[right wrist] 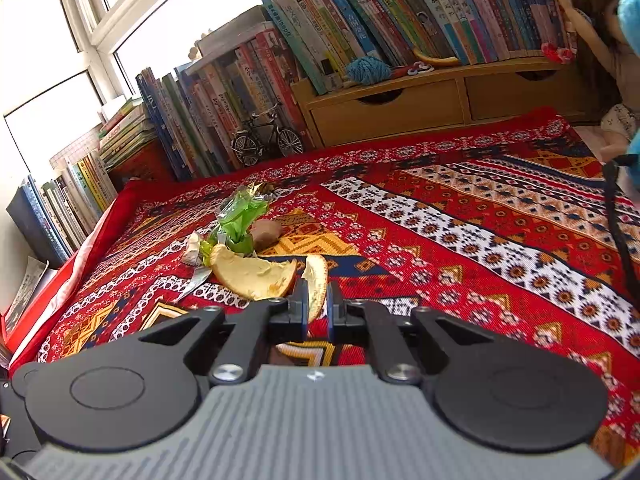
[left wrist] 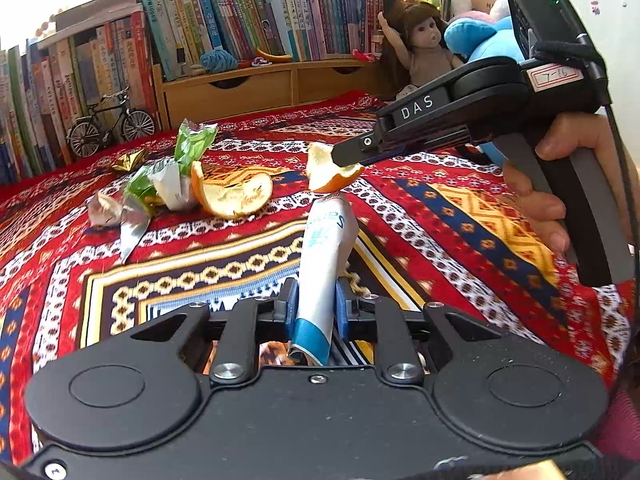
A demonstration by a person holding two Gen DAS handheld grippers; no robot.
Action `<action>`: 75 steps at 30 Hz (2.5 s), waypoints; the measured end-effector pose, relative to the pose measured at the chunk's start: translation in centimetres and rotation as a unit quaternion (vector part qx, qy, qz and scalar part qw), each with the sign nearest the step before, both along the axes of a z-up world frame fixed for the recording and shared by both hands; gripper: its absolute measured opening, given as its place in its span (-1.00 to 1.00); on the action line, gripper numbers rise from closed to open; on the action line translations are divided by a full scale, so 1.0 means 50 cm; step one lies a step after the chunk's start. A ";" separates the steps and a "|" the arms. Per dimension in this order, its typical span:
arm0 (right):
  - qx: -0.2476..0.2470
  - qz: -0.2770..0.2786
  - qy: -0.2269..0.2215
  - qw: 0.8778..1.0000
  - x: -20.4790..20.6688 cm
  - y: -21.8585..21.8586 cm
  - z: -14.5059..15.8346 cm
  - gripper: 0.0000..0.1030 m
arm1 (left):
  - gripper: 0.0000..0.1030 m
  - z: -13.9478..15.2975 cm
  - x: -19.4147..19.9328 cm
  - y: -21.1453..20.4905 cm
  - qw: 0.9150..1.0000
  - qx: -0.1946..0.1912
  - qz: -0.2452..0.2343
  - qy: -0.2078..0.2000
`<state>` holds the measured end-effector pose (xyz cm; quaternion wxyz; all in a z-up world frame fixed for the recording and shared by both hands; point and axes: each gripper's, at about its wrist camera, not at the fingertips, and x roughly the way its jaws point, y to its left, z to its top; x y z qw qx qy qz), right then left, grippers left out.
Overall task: Collect trash
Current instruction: 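Grasp the white Sanjin packet with the left gripper while the right approaches the orange peel, then grasp the orange peel piece with the right gripper, then carry the Sanjin packet and orange peel down over the trash bin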
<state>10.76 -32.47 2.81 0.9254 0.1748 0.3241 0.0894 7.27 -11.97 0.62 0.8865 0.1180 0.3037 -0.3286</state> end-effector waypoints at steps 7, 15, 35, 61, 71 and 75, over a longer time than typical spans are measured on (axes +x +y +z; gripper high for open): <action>0.021 -0.007 -0.001 1.000 -0.075 -0.016 0.010 -0.84 | -0.69 0.030 -0.072 0.046 0.999 -0.015 0.025 -0.024; -0.063 -0.029 -0.005 0.998 -0.140 0.003 0.017 0.05 | -0.69 0.048 -0.123 0.068 0.998 -0.018 0.040 -0.037; -0.125 -0.017 0.014 0.992 -0.103 0.081 -0.036 -0.12 | -0.68 0.049 -0.139 0.092 0.995 -0.025 0.092 -0.040; -0.089 0.053 -0.052 0.993 -0.391 0.126 0.048 -0.14 | -0.68 0.070 -0.294 0.138 0.996 -0.052 0.071 -0.034; -0.090 0.080 -0.057 0.991 -0.490 0.170 0.038 -0.14 | -0.68 0.070 -0.403 0.165 0.996 -0.059 0.053 -0.037; -0.083 0.094 -0.054 0.991 -0.527 0.188 0.032 -0.14 | -0.68 0.064 -0.448 0.176 0.997 -0.063 0.045 -0.025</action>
